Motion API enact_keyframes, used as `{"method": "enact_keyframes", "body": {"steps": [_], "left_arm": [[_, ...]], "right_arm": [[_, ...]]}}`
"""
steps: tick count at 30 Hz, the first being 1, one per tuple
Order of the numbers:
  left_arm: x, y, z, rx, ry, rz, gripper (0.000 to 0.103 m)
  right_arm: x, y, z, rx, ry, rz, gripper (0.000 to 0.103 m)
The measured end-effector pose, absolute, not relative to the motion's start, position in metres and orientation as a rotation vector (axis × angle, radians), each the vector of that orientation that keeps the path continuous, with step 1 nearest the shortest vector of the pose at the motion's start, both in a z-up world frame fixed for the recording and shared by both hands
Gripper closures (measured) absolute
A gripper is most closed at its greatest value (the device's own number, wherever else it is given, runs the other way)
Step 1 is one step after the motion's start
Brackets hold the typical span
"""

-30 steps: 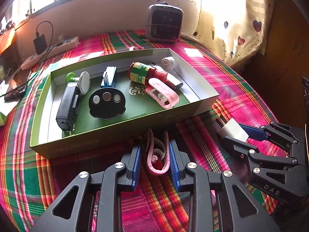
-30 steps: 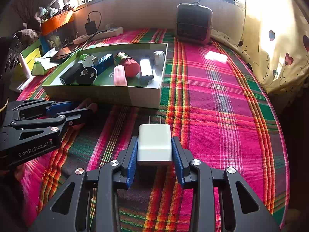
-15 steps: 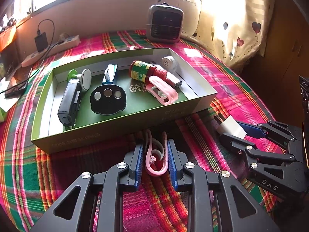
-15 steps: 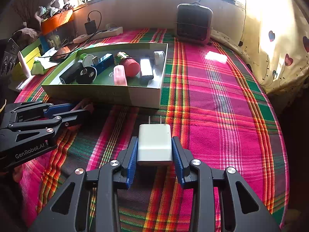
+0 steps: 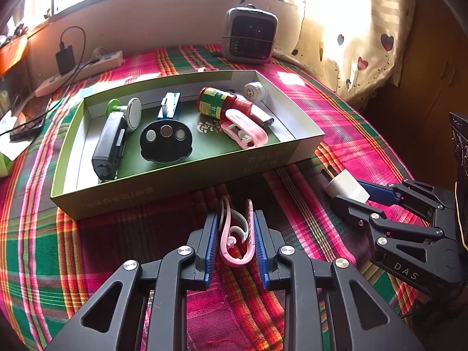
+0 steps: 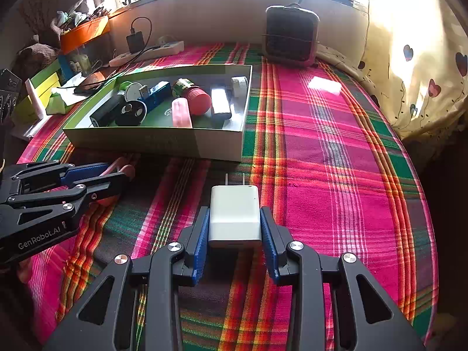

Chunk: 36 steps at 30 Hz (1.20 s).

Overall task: Organize rigid objects
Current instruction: 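Carry the pink clip and white charger over the green tray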

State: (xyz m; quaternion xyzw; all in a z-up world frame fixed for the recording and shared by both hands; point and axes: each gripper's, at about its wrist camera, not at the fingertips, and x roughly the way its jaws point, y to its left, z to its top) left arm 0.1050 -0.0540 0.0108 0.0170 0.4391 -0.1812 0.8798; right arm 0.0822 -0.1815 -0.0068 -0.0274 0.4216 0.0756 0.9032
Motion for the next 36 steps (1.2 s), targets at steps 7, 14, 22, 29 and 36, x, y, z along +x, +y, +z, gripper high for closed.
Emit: {"method": "enact_keyframes", "body": {"steps": [7, 14, 22, 29, 36], "left_arm": [[0.102, -0.052, 0.011, 0.025, 0.916, -0.376, 0.080], [0.099, -0.046, 0.013, 0.012, 0.913, -0.368, 0.080], [0.094, -0.040, 0.019, -0.001, 0.899, -0.357, 0.080], [0.093, -0.028, 0.029, -0.023, 0.872, -0.342, 0.080], [0.094, -0.015, 0.040, -0.045, 0.845, -0.316, 0.080]], "right_arm": [[0.079, -0.182, -0.006, -0.034, 0.870, 0.165, 0.068], [0.075, -0.179, -0.005, -0.019, 0.867, 0.185, 0.068], [0.072, -0.173, -0.002, -0.012, 0.849, 0.214, 0.068], [0.071, -0.168, 0.006, -0.017, 0.828, 0.231, 0.068], [0.072, -0.161, 0.014, -0.022, 0.805, 0.248, 0.068]]}}
